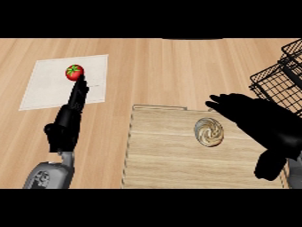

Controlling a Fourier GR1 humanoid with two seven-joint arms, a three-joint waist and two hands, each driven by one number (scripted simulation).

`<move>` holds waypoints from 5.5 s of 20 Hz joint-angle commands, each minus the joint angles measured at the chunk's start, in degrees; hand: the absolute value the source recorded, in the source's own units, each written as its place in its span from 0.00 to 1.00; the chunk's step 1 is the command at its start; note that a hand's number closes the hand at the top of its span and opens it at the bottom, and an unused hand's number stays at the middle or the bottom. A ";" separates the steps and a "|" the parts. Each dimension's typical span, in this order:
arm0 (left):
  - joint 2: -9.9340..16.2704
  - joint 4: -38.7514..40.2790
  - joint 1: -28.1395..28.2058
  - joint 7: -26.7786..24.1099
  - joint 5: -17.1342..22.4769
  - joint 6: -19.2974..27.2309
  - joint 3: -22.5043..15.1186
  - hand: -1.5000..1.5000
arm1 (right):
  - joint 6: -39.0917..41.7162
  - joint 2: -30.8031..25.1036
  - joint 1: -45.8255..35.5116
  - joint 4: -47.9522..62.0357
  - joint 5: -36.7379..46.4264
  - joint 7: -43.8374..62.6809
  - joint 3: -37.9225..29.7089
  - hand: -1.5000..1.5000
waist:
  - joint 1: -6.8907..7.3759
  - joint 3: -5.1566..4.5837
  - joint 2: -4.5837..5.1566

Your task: Pick the cupcake from the tray and place it in the tiered basket

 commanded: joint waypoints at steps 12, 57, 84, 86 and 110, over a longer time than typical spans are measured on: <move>-0.25 -4.89 1.09 2.87 -1.23 -3.13 1.23 0.50 | 2.36 6.83 -0.64 6.87 9.18 -4.30 -0.10 0.00 | 0.07 0.00 -0.04; -1.58 -3.69 2.92 0.82 -2.36 -4.20 5.79 0.50 | -37.25 -11.84 26.73 19.94 34.96 -34.56 -4.61 1.00 | -1.99 0.08 -0.21; -3.73 -7.68 1.93 6.26 -5.39 -2.67 1.57 0.50 | -5.82 -27.56 19.54 1.94 -12.41 -28.29 -60.21 1.00 | -0.04 -0.05 -0.17; -4.05 -1.92 1.64 0.06 -4.86 -3.12 2.13 0.50 | -3.95 -29.12 14.38 5.63 -15.86 -25.34 -58.91 1.00 | 0.29 -0.09 0.06; -3.57 -1.09 -0.97 2.51 -4.95 -3.61 2.81 0.50 | -24.06 -28.86 -12.36 39.32 0.01 -29.17 -31.74 1.00 | 0.63 0.01 0.17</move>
